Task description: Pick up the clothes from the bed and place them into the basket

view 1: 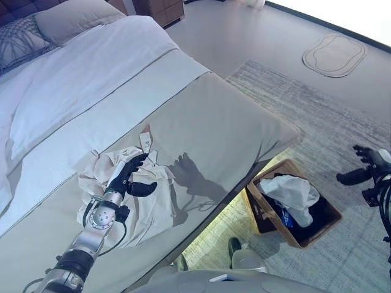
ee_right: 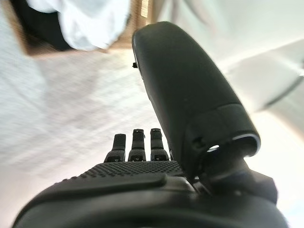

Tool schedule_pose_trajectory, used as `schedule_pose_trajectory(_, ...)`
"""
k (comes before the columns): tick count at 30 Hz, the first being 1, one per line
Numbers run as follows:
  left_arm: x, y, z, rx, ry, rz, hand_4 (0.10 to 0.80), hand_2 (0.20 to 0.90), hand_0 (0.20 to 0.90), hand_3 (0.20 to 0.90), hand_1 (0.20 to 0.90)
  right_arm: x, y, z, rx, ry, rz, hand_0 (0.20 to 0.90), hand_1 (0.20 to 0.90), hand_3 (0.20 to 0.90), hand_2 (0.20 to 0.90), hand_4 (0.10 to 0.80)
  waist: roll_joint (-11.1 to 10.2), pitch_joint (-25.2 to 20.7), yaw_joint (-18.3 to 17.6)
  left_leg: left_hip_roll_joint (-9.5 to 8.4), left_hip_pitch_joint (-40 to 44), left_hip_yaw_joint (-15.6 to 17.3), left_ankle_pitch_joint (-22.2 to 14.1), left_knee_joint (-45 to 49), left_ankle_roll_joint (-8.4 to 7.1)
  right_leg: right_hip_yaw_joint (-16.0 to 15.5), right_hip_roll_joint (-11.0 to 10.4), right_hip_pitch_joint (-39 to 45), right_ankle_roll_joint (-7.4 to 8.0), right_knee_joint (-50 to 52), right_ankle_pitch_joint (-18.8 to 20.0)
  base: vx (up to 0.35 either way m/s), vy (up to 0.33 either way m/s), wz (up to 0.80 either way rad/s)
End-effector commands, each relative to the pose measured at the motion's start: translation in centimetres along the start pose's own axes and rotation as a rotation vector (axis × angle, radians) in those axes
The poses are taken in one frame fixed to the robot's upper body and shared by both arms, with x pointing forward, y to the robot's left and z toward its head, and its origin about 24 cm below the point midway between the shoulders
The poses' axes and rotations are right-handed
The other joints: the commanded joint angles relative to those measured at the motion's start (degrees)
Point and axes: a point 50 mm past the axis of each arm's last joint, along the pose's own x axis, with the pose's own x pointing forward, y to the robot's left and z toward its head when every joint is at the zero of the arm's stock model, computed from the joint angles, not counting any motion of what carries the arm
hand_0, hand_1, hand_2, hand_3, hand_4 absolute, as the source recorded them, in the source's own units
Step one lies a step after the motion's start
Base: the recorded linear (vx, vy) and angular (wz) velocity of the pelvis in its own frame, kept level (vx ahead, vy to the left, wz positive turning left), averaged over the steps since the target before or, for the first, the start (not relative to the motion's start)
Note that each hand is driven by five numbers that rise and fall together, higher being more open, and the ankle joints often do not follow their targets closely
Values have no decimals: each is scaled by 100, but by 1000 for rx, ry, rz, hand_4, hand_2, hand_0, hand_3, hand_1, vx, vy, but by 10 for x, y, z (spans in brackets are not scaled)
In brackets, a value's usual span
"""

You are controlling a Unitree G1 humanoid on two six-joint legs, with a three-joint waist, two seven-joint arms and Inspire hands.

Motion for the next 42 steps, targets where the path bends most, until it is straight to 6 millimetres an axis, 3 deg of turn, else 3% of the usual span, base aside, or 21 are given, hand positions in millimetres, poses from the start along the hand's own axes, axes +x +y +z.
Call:
schedule_pose_trajectory(1,5,26,21,-2,-118,122,800,900,900,900,900,4,-34,59,26,-268,-205,900,900,900,900,800,-253,-420,244,-26,-423,-171,-135,355,-36,-278,17,-291,-13,593,-266,1,28,21)
schedule_pose_trajectory(5,2,23,14,-23,-105,141,800,900,900,900,900,4,-25,108,67,-456,-197,900,900,900,900,800,-332,-392,604,-108,-503,-421,-128,389,-32,-499,0,-170,-65,580,-336,9,30,23)
schedule_pose_trajectory(14,-10,24,-8,-51,-18,159,800,900,900,900,900,12,-21,162,-103,-516,-243,900,900,900,900,800,-380,-299,1118,-219,-686,-783,-160,725,-56,-872,-71,-46,-223,777,-512,51,9,28)
schedule_pose_trajectory(16,-11,25,-11,-65,-9,167,800,900,900,900,900,11,-30,190,-164,-560,-274,900,900,900,900,800,-360,-117,1319,-284,-1027,-891,-288,1297,-65,-1018,-157,-208,-349,1134,-654,-47,47,30)
schedule_pose_trajectory(23,-6,22,-2,-102,-50,174,800,900,900,900,900,4,-58,242,-249,-631,-381,900,900,900,900,800,-154,596,1719,-396,-1796,-1199,-334,2197,-92,-1355,-339,-692,-592,2025,-1007,-134,61,36)
schedule_pose_trajectory(25,-7,25,3,-120,-78,188,800,900,900,900,900,-2,-67,262,-263,-666,-411,900,900,900,900,800,-73,828,1920,-480,-2125,-1343,-314,2469,-52,-1484,-458,-990,-670,2497,-1140,-127,43,37)
schedule_pose_trajectory(29,-8,29,16,-107,-157,168,800,900,900,900,900,-6,-77,279,-268,-666,-464,900,900,900,900,800,1,1133,2224,-638,-2636,-1436,-551,3094,85,-1754,-684,-1406,-830,3428,-1444,-70,10,42)
schedule_pose_trajectory(30,-8,29,16,-107,-160,168,800,900,900,900,900,-6,-78,280,-268,-670,-466,900,900,900,900,800,2,1150,2243,-651,-2672,-1435,-583,3145,98,-1769,-699,-1432,-841,3483,-1469,74,-32,39)
schedule_pose_trajectory(31,-9,29,20,-98,-175,155,800,900,900,900,900,-9,-81,288,-260,-679,-488,900,900,900,900,800,0,1308,2375,-761,-2886,-1444,-966,3694,146,-1769,-807,-1600,-863,4101,-1804,75,-32,30)
schedule_pose_trajectory(32,-9,29,20,-97,-178,153,800,900,900,900,900,-10,-82,290,-258,-677,-493,900,900,900,900,800,2,1328,2391,-783,-2941,-1446,-1001,3775,158,-1775,-827,-1642,-870,4189,-1833,84,-42,32)
schedule_pose_trajectory(34,-11,27,22,-95,-184,142,800,900,900,900,900,-15,-85,304,-265,-693,-503,900,900,900,900,800,32,1500,2560,-924,-3283,-1463,-1314,4305,294,-1832,-954,-1920,-946,4781,-2049,40,-13,34)
schedule_pose_trajectory(42,-21,29,36,-125,-275,152,800,900,900,900,900,-29,-92,332,-301,-723,-541,900,900,900,900,800,155,1784,2863,-1266,-4485,-1529,-1638,5544,521,-1767,-1145,-3064,-979,6050,-2436,27,-15,26)
